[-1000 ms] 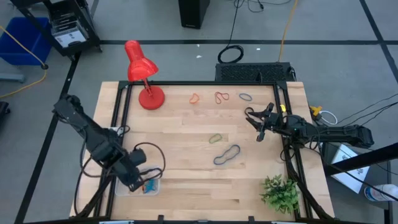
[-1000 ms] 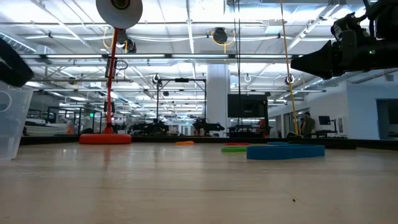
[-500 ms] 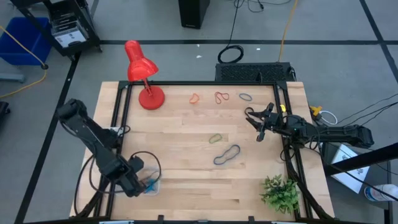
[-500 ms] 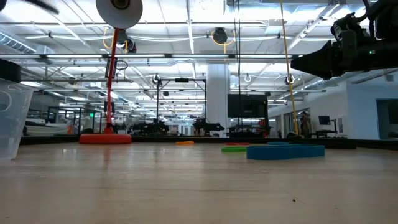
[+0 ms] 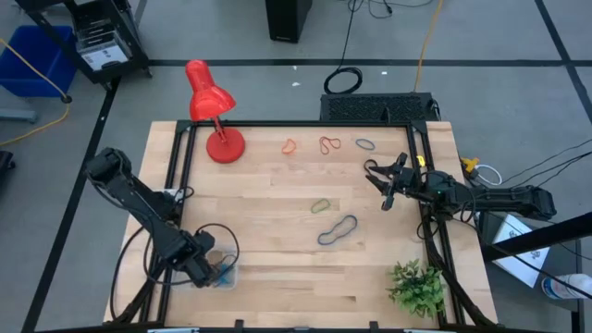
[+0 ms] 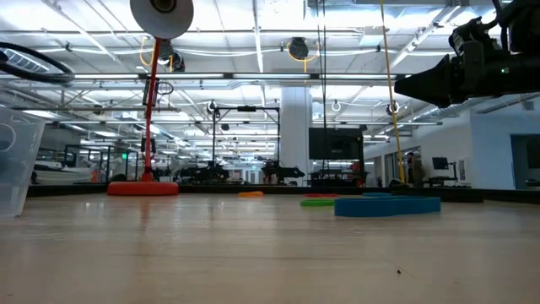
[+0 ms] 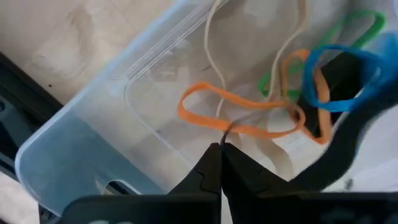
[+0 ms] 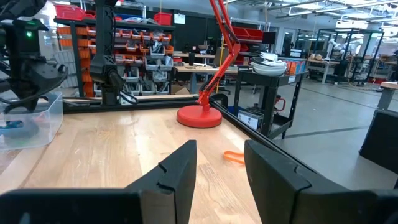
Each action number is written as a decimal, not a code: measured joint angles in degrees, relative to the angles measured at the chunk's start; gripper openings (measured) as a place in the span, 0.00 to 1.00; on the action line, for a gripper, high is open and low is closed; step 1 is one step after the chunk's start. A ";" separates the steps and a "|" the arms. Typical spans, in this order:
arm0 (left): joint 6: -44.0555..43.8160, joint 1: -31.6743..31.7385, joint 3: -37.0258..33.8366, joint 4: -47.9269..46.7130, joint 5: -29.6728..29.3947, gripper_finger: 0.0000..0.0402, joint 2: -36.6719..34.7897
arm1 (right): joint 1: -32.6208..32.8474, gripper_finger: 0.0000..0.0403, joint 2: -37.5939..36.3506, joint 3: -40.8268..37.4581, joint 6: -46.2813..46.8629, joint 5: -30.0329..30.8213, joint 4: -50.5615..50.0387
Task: Pick and place rubber bands into bin
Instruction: Put the left black rubber band into the transparent bin, then put the bottom blue rubber band into the transparent bin
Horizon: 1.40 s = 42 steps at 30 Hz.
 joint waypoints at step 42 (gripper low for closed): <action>6.87 3.00 0.04 1.63 -3.14 0.37 -0.03 | 0.00 0.32 0.00 0.00 0.00 -0.04 0.03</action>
